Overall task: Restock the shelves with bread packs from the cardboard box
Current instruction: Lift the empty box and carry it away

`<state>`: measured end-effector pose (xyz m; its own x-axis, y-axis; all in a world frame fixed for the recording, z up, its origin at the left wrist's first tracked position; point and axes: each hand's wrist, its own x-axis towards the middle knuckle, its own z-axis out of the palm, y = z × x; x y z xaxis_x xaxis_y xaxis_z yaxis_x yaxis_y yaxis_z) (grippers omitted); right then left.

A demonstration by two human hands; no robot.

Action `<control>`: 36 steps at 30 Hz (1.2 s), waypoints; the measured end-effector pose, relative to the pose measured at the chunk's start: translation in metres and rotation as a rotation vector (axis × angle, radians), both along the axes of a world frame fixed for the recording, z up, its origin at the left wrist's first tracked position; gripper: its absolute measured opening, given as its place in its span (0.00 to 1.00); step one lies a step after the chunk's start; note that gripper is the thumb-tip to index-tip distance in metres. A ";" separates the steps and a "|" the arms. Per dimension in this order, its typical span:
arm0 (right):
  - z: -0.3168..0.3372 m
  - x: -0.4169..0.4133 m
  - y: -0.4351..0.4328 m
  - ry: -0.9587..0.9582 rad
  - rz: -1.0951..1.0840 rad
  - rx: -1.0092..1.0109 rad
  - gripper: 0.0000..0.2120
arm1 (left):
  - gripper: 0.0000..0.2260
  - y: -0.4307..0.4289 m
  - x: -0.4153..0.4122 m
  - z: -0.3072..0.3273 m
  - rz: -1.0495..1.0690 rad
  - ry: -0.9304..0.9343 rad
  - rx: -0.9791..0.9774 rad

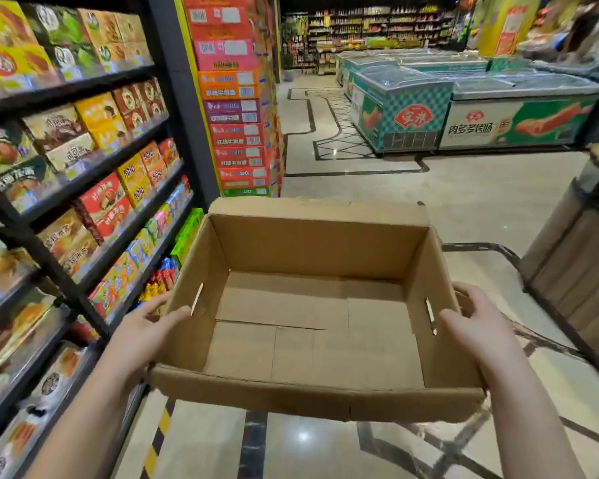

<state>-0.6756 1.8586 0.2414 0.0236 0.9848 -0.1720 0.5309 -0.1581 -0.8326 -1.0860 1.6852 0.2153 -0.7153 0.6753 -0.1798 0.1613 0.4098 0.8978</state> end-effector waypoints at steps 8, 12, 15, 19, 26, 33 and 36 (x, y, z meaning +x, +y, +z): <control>0.011 -0.072 0.210 -0.058 0.079 -0.008 0.26 | 0.15 0.191 -0.056 0.014 -0.012 0.040 -0.094; 0.006 -0.123 0.306 -0.094 0.114 0.007 0.27 | 0.22 0.275 -0.109 0.005 0.021 0.033 -0.098; -0.009 -0.167 0.380 -0.163 0.128 0.021 0.28 | 0.22 0.348 -0.160 -0.011 0.014 0.036 -0.097; -0.028 -0.232 0.476 -0.263 0.144 0.008 0.28 | 0.14 0.448 -0.222 -0.031 0.022 -0.002 -0.023; -0.050 -0.336 0.618 -0.385 0.091 -0.119 0.25 | 0.17 0.613 -0.332 -0.053 -0.062 0.044 -0.094; -0.083 -0.399 0.743 -0.260 0.053 -0.093 0.25 | 0.20 0.745 -0.396 -0.089 -0.090 -0.032 -0.142; -0.109 -0.422 0.810 -0.253 0.071 -0.082 0.23 | 0.20 0.801 -0.420 -0.117 -0.077 -0.065 -0.189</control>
